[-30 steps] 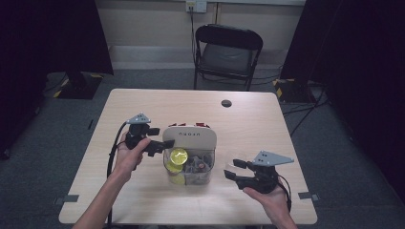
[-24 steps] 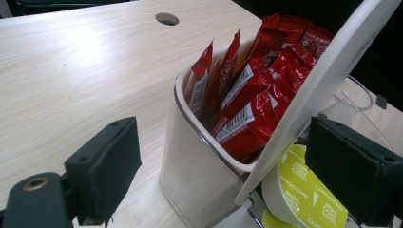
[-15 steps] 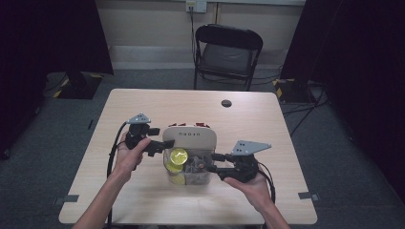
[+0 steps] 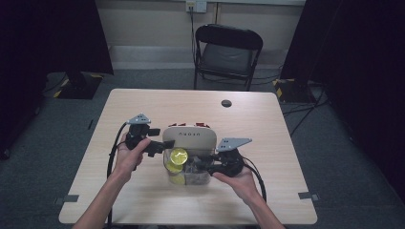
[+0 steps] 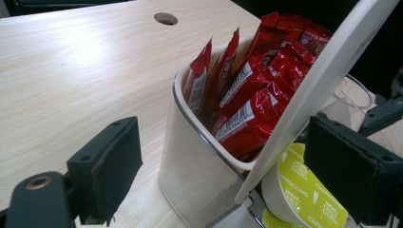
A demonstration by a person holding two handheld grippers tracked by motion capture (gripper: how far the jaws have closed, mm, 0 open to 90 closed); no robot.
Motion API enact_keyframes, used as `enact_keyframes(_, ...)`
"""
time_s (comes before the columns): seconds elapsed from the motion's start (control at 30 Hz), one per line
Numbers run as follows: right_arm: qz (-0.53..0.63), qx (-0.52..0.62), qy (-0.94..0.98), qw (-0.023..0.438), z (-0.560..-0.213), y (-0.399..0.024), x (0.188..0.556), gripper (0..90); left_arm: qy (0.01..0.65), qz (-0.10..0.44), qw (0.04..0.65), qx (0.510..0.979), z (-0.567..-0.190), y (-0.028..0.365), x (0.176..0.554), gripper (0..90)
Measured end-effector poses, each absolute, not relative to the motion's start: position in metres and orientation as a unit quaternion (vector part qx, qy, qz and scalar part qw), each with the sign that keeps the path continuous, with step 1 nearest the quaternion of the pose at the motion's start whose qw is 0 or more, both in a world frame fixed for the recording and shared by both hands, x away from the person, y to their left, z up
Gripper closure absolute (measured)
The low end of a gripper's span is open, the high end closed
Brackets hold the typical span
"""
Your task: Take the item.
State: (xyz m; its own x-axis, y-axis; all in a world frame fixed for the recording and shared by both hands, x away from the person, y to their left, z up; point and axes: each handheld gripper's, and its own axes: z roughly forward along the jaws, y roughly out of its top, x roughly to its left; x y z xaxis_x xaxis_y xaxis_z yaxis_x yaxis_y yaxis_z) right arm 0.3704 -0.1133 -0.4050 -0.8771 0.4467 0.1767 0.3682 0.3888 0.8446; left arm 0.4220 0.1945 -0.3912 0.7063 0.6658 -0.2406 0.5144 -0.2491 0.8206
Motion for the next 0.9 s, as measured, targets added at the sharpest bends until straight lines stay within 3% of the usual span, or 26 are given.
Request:
enact_keyframes(0.23,0.487,0.245,0.838,0.036,-0.4098,-0.1079,0.3715,59.0,0.377,0.075,0.486,0.785,-0.3914,0.1935,0.4222,11.9)
enact_keyframes(0.53,0.478,0.247,0.842,0.036,-0.4126,-0.1056,0.3722,78.2,0.377,0.076,0.483,0.787,-0.391,0.1937,0.4222,12.0)
enact_keyframes(0.9,0.489,0.255,0.834,0.028,-0.4118,-0.1103,0.3741,88.5,0.377,0.077,0.482,0.787,-0.39,0.1949,0.422,12.4)
